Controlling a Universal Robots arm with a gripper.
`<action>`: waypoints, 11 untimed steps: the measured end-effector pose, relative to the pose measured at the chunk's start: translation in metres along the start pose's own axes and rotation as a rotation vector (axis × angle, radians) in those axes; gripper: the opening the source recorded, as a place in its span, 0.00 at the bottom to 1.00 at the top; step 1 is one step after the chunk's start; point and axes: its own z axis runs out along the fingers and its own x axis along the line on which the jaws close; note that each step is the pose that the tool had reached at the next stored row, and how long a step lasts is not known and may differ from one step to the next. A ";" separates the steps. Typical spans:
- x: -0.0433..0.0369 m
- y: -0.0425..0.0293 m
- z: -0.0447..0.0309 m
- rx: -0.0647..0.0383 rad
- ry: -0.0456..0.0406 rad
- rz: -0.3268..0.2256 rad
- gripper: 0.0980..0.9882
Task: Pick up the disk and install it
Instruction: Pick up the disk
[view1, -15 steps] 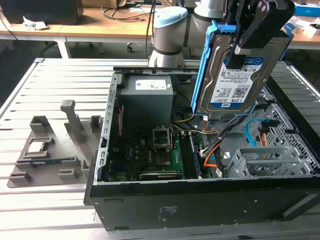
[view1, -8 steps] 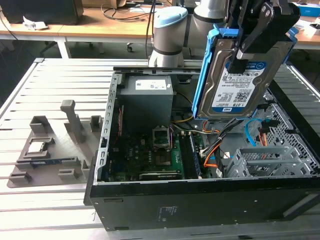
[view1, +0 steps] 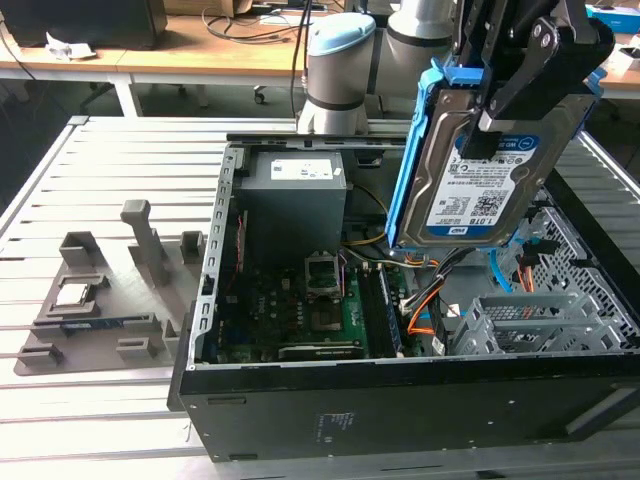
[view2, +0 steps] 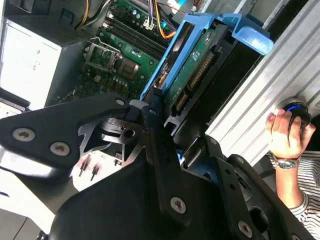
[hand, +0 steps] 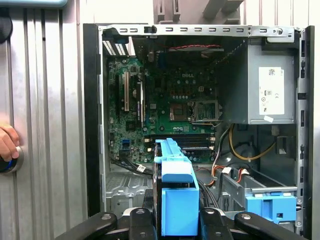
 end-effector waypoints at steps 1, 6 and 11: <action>0.0019 0.0000 0.0002 0.000 0.0000 0.000 0.30; 0.0141 -0.0001 0.0008 0.000 0.0001 0.000 0.30; 0.0309 -0.0002 0.0015 0.000 0.0000 0.000 0.30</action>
